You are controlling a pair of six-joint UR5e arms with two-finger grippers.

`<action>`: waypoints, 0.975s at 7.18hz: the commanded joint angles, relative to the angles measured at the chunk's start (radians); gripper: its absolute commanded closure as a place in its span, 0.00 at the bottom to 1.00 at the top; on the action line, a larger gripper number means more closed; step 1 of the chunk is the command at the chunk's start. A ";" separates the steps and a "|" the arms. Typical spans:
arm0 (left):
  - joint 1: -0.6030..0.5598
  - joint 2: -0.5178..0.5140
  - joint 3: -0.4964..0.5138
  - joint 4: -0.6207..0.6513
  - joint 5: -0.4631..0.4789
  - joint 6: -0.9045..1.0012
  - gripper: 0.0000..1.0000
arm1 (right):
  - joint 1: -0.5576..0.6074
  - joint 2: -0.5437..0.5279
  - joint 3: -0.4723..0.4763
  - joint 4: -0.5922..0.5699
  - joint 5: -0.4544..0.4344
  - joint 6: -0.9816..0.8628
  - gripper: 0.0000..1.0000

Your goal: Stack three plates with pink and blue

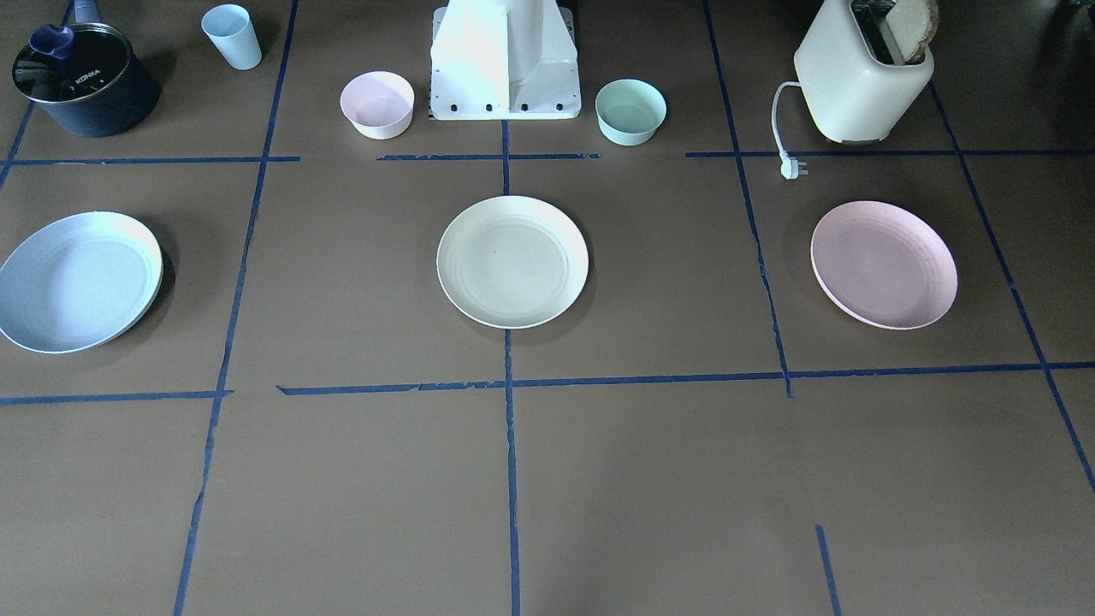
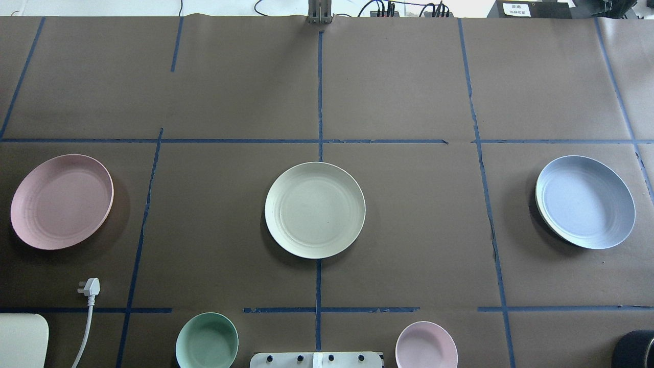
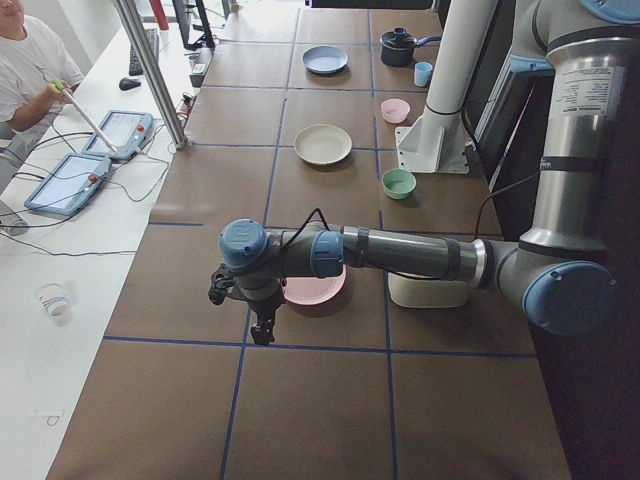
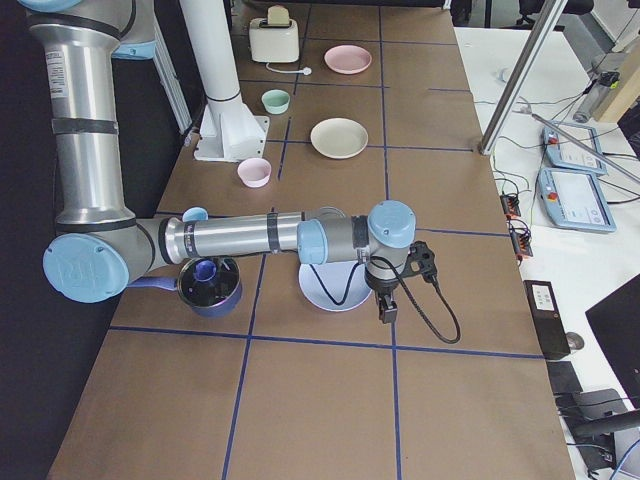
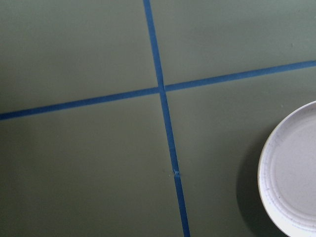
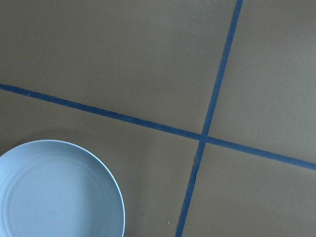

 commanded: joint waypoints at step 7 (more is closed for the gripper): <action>0.011 0.050 -0.013 -0.080 -0.075 -0.037 0.00 | 0.006 -0.026 0.007 -0.018 -0.003 0.002 0.00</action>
